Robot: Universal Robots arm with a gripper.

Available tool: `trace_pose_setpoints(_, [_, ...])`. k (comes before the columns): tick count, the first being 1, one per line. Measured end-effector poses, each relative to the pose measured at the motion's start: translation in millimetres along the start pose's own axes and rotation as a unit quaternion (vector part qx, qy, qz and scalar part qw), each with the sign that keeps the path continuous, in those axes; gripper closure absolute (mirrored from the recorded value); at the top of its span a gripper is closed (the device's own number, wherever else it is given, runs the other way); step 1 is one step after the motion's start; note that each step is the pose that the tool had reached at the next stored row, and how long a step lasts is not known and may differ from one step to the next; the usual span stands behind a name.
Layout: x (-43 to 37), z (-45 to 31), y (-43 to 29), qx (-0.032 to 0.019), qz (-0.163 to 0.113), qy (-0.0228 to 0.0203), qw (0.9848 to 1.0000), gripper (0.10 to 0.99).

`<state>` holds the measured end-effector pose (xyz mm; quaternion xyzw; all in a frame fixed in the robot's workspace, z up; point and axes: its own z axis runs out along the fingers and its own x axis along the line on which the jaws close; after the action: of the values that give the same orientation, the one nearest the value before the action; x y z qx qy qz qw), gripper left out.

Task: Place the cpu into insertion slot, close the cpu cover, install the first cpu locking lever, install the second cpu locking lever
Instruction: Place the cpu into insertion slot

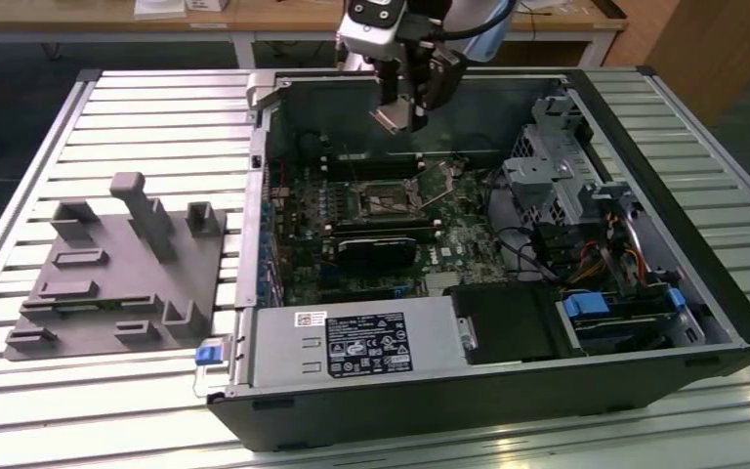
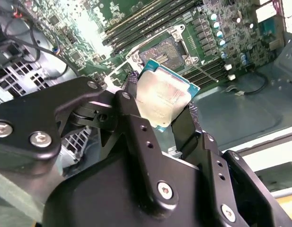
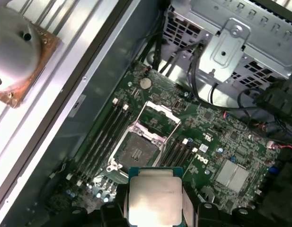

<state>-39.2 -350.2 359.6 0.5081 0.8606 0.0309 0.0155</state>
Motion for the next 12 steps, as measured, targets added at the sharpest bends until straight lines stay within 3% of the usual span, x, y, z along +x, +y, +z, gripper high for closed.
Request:
trace_pose_setpoints(6, [0.0,0.7,0.0,0.0001,0.049,-0.0041,0.9988,0.549])
trace_pose_setpoints(12, [0.0,1.6,-0.1,0.0000,0.102,-0.0078,0.9947,0.549])
